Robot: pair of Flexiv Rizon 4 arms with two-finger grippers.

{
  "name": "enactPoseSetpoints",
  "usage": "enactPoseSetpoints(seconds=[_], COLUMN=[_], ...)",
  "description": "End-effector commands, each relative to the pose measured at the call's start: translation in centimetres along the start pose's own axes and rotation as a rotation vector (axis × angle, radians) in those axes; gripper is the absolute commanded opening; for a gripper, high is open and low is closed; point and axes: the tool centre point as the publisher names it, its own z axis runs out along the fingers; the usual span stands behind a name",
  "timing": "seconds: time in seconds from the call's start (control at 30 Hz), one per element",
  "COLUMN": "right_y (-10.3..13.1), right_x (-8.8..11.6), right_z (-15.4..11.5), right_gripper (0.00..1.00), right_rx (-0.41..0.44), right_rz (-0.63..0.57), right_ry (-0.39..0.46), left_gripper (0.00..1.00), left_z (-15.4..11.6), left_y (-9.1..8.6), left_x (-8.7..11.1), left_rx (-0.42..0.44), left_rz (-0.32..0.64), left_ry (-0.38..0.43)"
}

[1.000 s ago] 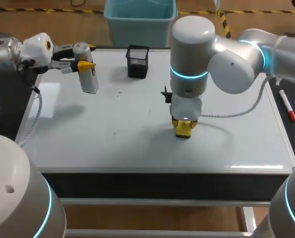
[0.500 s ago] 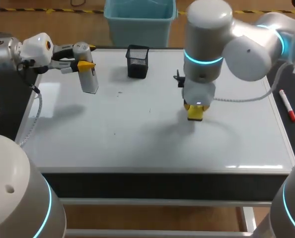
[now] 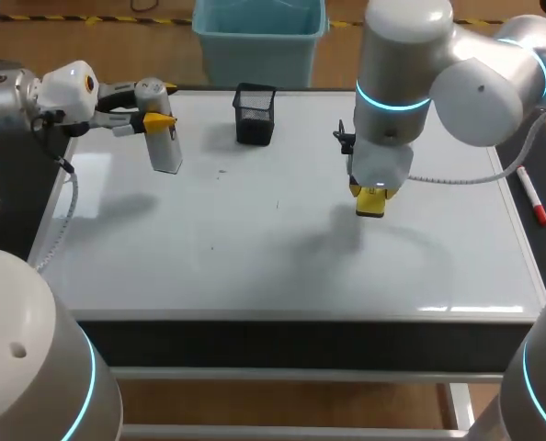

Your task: Pick up the inspection probe, press it on each red-marked spot on the whiteboard one by one, put down the probe, pick up the eraser, and wipe off all the red marks.

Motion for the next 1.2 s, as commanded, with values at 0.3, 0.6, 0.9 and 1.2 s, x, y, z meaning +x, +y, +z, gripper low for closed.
enactPoseSetpoints(seconds=[0.3,0.6,0.9,1.2], right_y=[-3.1,-10.5,-17.4,-21.9], right_x=[0.6,1.0,0.7,0.1], right_z=[0.3,0.1,1.1,2.7], right_gripper=[0.00,0.00,0.00,0.00], right_rx=[0.018,0.029,-0.007,-0.056], right_rz=[0.013,-0.026,-0.091,-0.107], right_ry=[0.010,0.014,0.054,0.052], left_gripper=[0.00,0.00,0.00,0.00], left_z=[0.0,0.0,0.0,0.0], left_y=[-0.1,-0.1,-0.1,-0.1], left_x=[0.0,0.0,0.0,0.0], left_rx=[0.001,0.001,0.001,0.001], left_rz=[0.002,0.002,0.002,0.002], left_ry=[-0.001,-0.001,-0.001,-0.001])
